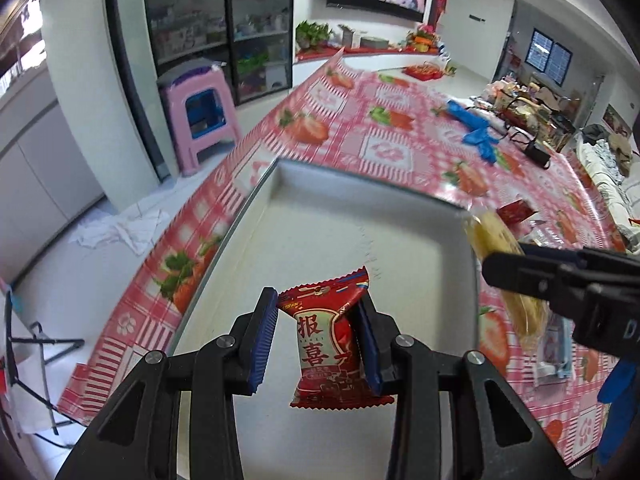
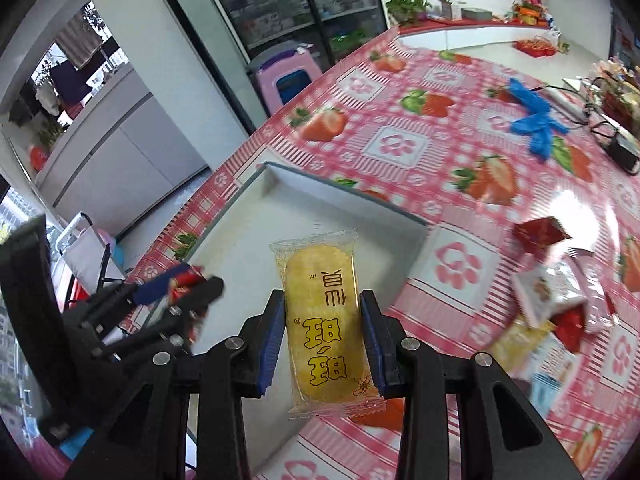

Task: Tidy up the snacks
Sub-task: 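Carry both packets over the white tray and open both grippers to drop them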

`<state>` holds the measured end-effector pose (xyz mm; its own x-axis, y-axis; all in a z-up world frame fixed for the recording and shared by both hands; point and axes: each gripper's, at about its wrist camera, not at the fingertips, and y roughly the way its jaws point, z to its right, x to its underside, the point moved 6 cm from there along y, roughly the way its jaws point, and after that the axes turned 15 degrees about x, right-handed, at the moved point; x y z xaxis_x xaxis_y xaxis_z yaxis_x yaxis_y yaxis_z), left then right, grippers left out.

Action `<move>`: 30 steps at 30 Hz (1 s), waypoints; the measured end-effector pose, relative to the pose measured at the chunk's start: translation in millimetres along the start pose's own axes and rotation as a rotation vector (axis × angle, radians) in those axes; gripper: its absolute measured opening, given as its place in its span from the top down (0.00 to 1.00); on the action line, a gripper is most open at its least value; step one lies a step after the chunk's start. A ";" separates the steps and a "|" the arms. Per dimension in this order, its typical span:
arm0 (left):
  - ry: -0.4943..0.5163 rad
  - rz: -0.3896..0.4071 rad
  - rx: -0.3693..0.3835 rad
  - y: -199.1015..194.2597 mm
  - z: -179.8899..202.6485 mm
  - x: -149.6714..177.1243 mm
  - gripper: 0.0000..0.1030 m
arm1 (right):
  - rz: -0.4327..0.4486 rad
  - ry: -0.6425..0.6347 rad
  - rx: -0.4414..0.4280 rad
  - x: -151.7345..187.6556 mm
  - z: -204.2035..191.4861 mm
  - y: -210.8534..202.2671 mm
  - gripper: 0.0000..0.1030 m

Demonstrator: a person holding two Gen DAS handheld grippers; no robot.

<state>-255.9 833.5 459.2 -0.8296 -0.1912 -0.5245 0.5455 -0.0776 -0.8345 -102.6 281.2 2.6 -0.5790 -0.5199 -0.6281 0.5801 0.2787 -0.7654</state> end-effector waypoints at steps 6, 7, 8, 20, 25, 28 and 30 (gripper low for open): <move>-0.027 -0.047 0.063 10.2 -19.5 14.6 0.60 | -0.029 -0.023 -0.013 -8.7 -22.1 21.3 0.63; -0.032 -0.053 0.075 11.8 -22.1 17.3 0.60 | -0.036 -0.029 -0.013 -9.6 -25.8 26.5 0.63; -0.035 -0.057 0.077 12.5 -25.1 19.9 0.59 | -0.041 -0.033 -0.013 -9.7 -28.3 29.0 0.63; -0.002 0.011 0.150 -19.4 -31.8 24.2 0.19 | -0.061 -0.015 0.057 -0.6 -11.0 33.2 0.01; 0.017 0.015 0.170 -33.1 -20.4 20.6 0.19 | -0.070 0.049 0.106 14.2 27.0 24.9 0.01; 0.034 0.021 0.189 -42.2 -9.8 18.0 0.18 | -0.071 0.093 0.121 22.0 49.7 17.6 0.01; 0.043 0.024 0.197 -48.5 -3.4 16.6 0.18 | -0.073 0.128 0.130 27.9 66.9 13.0 0.01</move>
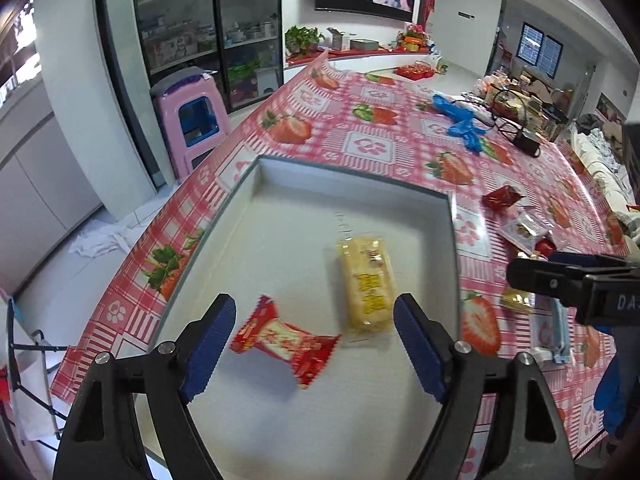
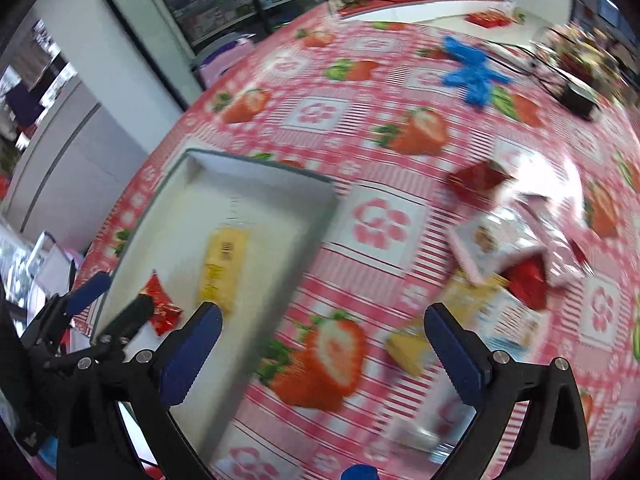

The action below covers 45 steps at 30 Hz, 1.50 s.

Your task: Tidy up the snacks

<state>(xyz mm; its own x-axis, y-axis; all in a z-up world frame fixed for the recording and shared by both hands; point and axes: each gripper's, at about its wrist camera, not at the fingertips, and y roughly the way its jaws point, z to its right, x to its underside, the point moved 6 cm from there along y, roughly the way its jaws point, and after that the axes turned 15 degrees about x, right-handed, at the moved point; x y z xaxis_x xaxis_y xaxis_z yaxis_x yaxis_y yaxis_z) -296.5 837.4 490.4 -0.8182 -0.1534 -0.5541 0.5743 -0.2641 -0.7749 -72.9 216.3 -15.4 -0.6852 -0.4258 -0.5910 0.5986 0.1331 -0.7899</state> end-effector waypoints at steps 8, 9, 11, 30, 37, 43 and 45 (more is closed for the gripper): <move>0.064 -0.002 0.020 -20.0 38.6 -6.1 0.18 | -0.016 0.149 0.027 17.4 72.0 -4.5 0.01; 0.066 -0.004 0.024 -22.7 42.4 -6.3 0.18 | -0.017 0.160 0.029 18.7 77.5 -4.6 0.01; 0.064 0.005 0.056 -28.2 50.8 -7.9 0.18 | -0.021 0.196 0.044 24.1 96.0 -5.7 0.01; 0.144 -0.062 0.049 -42.0 101.4 -0.1 0.18 | -0.119 0.190 0.134 77.8 122.3 27.9 0.01; 0.160 -0.150 0.071 -10.8 109.9 9.5 0.18 | -0.096 0.114 0.306 75.9 135.6 40.3 0.01; 0.167 -0.218 0.012 31.3 99.6 15.4 0.18 | -0.071 0.092 0.309 81.7 158.9 37.2 0.01; 0.162 -0.226 0.014 39.3 97.8 16.4 0.18 | -0.054 0.079 0.303 82.4 159.5 36.6 0.00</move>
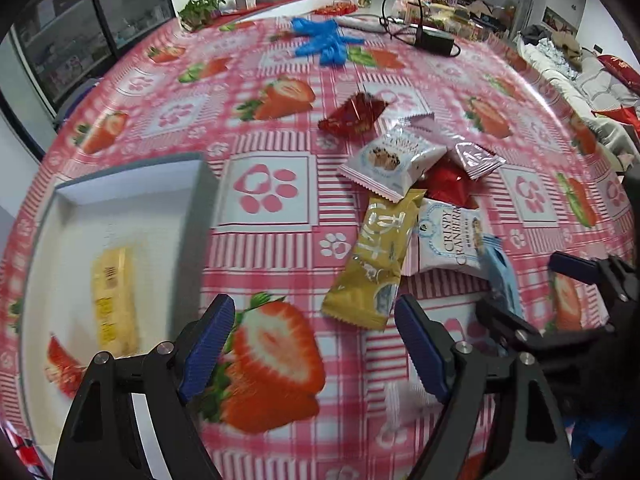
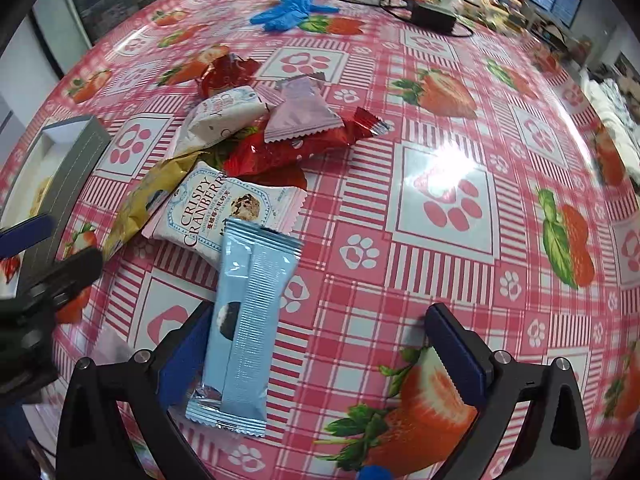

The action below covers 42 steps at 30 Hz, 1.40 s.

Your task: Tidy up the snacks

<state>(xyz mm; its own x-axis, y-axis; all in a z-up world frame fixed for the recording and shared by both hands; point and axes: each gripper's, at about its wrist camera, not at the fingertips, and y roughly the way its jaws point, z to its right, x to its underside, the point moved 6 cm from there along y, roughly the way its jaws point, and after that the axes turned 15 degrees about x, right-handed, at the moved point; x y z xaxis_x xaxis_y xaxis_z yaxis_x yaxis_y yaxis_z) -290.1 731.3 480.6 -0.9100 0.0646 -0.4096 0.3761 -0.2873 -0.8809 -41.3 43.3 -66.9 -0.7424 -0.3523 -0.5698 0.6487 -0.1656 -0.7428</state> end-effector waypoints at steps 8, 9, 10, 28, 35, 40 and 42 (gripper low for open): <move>0.045 -0.014 -0.010 20.7 -2.1 -8.5 0.18 | 0.016 -0.001 -0.006 3.1 0.6 -3.0 0.00; 0.045 -0.010 -0.011 22.5 -1.4 -10.6 0.18 | 0.015 0.000 -0.006 1.4 0.9 -2.0 0.00; 0.044 -0.010 -0.011 22.7 -0.6 -11.6 0.21 | 0.017 0.001 -0.003 1.4 0.3 -2.8 0.01; -0.056 0.060 -0.002 -26.5 -4.7 66.0 0.42 | 0.027 0.084 0.013 60.0 84.1 -21.8 0.76; 0.031 0.079 -0.045 -22.4 2.4 48.3 0.24 | 0.044 0.177 0.039 80.0 117.3 -24.1 0.07; 0.076 0.069 -0.072 -5.1 6.7 42.4 0.23 | 0.043 0.174 0.015 74.7 109.3 -20.0 0.07; 0.062 0.089 -0.057 -2.0 5.2 41.4 0.20 | 0.028 0.160 0.032 71.8 101.5 -12.7 0.05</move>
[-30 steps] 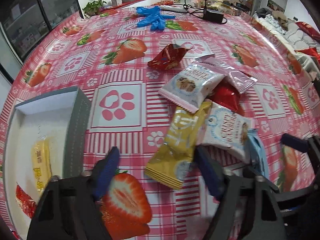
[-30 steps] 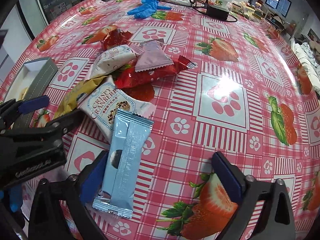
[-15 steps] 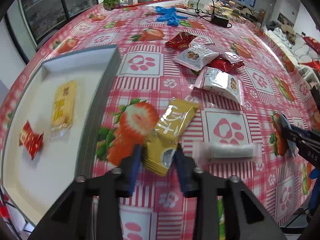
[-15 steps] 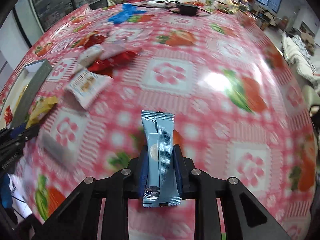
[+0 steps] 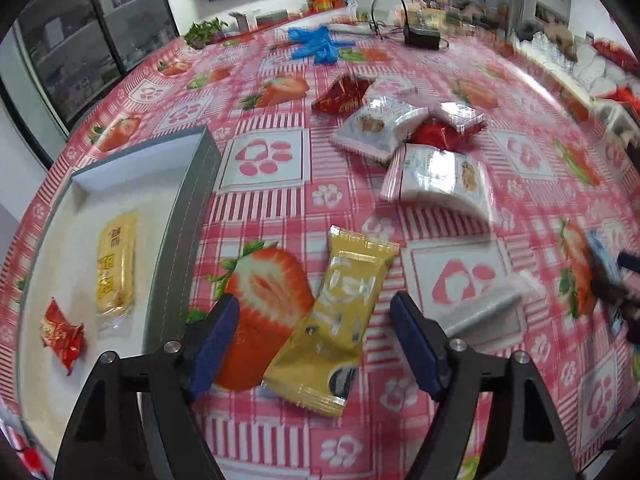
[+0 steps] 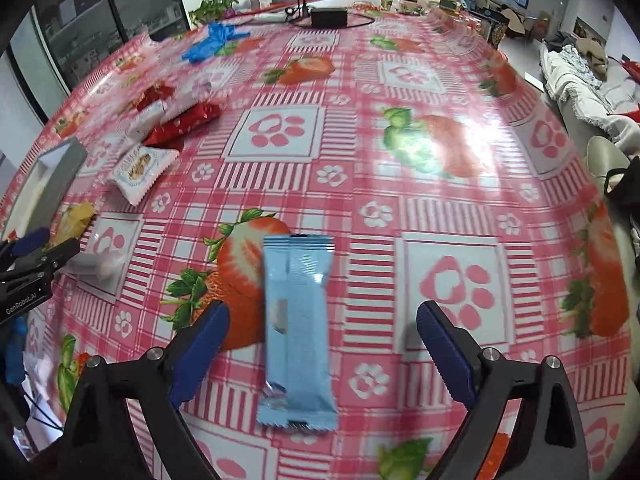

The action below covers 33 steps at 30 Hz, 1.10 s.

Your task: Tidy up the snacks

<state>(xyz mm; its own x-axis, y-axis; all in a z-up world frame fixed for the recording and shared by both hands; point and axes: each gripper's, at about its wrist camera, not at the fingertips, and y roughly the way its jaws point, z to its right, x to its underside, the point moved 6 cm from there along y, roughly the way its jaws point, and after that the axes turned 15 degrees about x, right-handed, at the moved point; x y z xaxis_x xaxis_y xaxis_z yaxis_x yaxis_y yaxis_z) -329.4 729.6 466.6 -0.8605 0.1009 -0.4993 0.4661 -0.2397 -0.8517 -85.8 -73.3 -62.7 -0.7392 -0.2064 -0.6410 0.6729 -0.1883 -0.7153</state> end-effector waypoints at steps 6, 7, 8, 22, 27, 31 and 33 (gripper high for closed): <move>-0.019 0.078 -0.004 6.4 -3.0 2.8 0.05 | 0.062 0.003 0.029 0.7 -8.4 1.2 0.00; -0.016 0.089 -0.013 7.3 -1.5 2.6 0.03 | 0.077 0.007 0.029 1.4 -8.4 0.5 0.00; -0.015 0.097 -0.016 7.7 -1.0 3.0 0.02 | 0.087 0.009 0.030 1.7 -8.5 0.0 0.00; -0.009 0.101 0.000 10.3 2.2 1.1 0.01 | 0.171 0.027 0.026 5.7 -8.0 -3.5 0.00; -0.008 0.101 0.001 10.3 2.3 1.0 0.01 | 0.171 0.027 0.026 6.0 -8.0 -3.7 0.00; -0.008 0.101 0.001 10.3 2.4 1.0 0.01 | 0.171 0.026 0.026 6.3 -8.1 -3.8 0.00; -0.008 0.101 0.002 10.2 2.3 1.0 0.01 | 0.171 0.026 0.026 6.4 -8.1 -3.8 0.00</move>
<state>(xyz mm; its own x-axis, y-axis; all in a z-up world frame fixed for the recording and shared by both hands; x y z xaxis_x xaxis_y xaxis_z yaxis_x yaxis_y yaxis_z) -326.0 725.0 457.8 -0.8108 0.0685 -0.5814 0.5502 -0.2499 -0.7968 -93.3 -66.2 -66.3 -0.6139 -0.2126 -0.7603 0.7893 -0.1773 -0.5878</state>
